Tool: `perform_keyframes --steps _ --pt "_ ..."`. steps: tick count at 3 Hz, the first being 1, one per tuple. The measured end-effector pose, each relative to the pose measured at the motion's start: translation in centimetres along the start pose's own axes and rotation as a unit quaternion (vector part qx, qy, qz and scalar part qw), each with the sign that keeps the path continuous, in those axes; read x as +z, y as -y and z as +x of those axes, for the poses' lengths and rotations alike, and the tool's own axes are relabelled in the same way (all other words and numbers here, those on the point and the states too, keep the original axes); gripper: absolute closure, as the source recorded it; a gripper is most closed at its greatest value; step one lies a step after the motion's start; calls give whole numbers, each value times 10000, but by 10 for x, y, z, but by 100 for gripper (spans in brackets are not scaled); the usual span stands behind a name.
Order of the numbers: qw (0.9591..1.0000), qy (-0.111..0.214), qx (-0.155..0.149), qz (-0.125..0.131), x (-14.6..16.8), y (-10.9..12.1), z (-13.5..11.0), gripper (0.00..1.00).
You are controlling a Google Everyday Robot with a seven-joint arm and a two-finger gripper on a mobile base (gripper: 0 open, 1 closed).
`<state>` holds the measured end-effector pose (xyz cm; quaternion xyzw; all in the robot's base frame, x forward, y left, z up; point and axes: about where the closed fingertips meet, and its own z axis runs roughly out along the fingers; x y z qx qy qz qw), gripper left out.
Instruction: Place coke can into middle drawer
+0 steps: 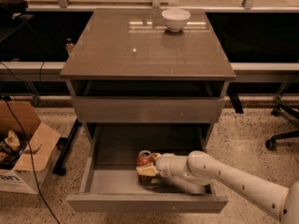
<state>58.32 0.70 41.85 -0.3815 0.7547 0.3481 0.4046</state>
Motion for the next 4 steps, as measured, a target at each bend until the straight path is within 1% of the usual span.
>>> perform_keyframes --steps 1,2,3,4 --pt "10000 -2 -4 -26 2 -2 -1 35" --pt "10000 -1 -5 -51 4 -4 -1 4" --pt "10000 -1 -5 -58 5 -5 -1 0" --pt "10000 -1 -5 -58 5 -5 -1 0"
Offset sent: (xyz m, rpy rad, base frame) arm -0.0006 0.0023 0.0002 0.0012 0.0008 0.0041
